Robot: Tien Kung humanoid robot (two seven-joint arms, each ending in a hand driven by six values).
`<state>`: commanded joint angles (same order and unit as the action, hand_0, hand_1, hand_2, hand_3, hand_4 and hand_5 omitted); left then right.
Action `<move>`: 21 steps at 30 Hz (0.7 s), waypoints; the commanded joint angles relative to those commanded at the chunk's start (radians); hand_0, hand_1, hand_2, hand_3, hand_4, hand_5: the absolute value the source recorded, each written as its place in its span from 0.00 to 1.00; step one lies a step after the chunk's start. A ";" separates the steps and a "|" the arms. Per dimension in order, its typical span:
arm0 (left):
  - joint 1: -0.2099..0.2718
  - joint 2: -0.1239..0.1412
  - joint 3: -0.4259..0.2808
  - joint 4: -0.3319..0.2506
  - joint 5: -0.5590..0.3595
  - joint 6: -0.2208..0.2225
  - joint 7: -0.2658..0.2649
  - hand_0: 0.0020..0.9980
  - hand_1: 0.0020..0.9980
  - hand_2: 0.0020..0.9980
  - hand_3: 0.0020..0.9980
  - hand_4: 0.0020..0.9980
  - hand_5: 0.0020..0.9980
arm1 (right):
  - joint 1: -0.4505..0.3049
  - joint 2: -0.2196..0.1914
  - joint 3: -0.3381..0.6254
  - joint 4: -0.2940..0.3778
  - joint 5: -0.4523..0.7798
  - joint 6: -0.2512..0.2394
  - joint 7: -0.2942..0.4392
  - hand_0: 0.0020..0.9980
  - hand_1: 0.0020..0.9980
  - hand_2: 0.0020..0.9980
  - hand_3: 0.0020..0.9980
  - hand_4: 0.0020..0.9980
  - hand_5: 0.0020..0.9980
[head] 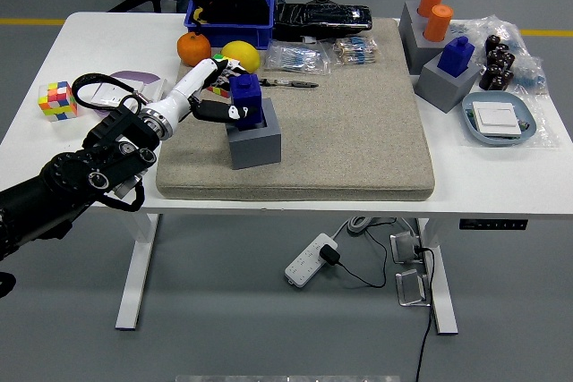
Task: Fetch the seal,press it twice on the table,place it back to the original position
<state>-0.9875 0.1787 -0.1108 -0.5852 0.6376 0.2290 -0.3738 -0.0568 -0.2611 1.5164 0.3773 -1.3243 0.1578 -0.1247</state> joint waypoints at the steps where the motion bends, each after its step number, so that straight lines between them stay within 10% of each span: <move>1: 0.001 -0.001 0.001 0.000 0.000 0.000 0.000 0.67 0.50 0.47 0.61 0.70 0.00 | 0.000 0.000 0.000 0.000 0.000 0.000 0.000 0.84 0.78 0.74 0.72 0.75 0.52; 21: 0.000 -0.023 0.005 0.021 -0.028 0.000 0.001 0.68 0.56 0.52 0.62 0.70 0.00 | 0.004 0.000 -0.001 0.000 0.002 0.000 0.000 0.84 0.78 0.74 0.72 0.75 0.52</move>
<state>-0.9875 0.1561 -0.1053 -0.5645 0.6095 0.2286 -0.3730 -0.0533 -0.2607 1.5152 0.3773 -1.3220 0.1574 -0.1245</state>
